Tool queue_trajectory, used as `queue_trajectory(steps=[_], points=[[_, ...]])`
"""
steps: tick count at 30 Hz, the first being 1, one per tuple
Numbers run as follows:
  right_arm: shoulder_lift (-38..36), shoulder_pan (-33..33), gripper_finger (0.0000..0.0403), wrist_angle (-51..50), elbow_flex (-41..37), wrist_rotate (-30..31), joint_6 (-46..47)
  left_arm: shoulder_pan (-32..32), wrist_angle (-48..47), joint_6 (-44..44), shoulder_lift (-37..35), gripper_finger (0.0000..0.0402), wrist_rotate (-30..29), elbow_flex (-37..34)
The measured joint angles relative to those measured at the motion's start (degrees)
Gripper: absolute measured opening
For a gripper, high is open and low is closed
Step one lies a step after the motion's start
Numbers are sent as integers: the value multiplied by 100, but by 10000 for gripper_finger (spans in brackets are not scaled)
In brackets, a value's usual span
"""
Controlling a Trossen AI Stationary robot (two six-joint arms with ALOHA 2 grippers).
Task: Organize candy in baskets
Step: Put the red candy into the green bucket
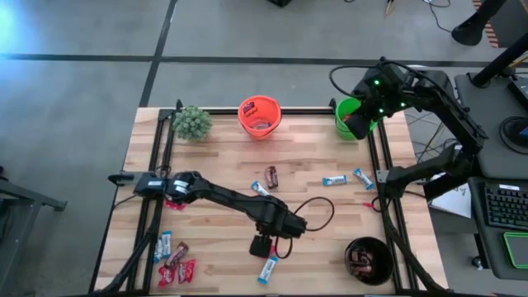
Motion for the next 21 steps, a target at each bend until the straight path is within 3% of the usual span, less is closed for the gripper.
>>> queue_trajectory(steps=[10,21], points=[[-144,0,167,0,0,-9,104,-261,423,-220,0,229,3,-72],[-312,2,167,0,0,-143,360,-500,573,-295,2,229,2,-795]])
